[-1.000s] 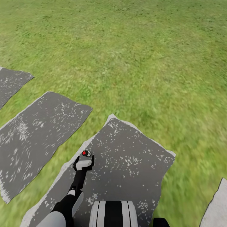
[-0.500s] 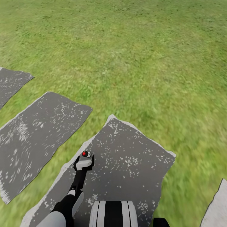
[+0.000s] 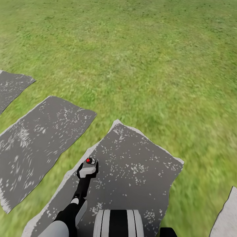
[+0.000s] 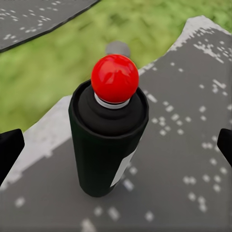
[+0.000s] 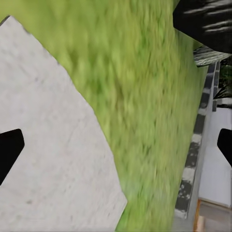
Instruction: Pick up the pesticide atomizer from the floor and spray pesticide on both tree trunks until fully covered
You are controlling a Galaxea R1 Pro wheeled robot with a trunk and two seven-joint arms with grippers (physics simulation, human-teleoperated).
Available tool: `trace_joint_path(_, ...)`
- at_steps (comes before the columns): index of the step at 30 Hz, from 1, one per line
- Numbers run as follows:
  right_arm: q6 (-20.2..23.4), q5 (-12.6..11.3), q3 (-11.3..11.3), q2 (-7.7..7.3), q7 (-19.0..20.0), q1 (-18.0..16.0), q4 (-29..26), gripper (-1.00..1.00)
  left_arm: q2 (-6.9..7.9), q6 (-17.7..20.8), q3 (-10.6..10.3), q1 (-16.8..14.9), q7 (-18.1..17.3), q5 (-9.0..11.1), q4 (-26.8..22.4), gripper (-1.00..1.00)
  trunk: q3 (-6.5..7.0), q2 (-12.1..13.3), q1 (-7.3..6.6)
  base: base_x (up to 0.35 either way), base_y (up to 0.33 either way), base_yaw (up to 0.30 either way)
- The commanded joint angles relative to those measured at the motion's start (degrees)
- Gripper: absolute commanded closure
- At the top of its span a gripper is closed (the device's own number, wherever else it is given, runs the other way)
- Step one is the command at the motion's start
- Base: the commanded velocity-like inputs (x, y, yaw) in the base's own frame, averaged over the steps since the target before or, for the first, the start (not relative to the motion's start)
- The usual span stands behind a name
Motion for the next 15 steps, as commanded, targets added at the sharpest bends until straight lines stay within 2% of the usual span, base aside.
trace_joint_path(1, 0.0, 0.0, 0.0, -0.04, -0.7, 0.0, 0.0, -1.00, 0.00, 0.0, 0.0, 0.0, 0.0, 0.0, 0.0, -1.00, 0.00, 0.0, 0.00, 0.000, 0.000, 0.000)
trace_joint_path(7, 0.1, 0.0, 0.0, -0.10, -2.7, 0.0, 0.0, -1.00, 0.00, 0.0, 0.0, 0.0, 0.0, 0.0, 0.0, -1.00, 0.00, 0.0, 0.00, 0.000, 0.000, 0.000)
trace_joint_path(15, 0.1, -0.1, -0.1, -0.14, -3.0, 0.0, 0.0, -1.00, 0.00, 0.0, 0.0, 0.0, 0.0, 0.0, 0.0, -1.00, 0.00, 0.0, 0.00, 0.000, 0.000, 0.000)
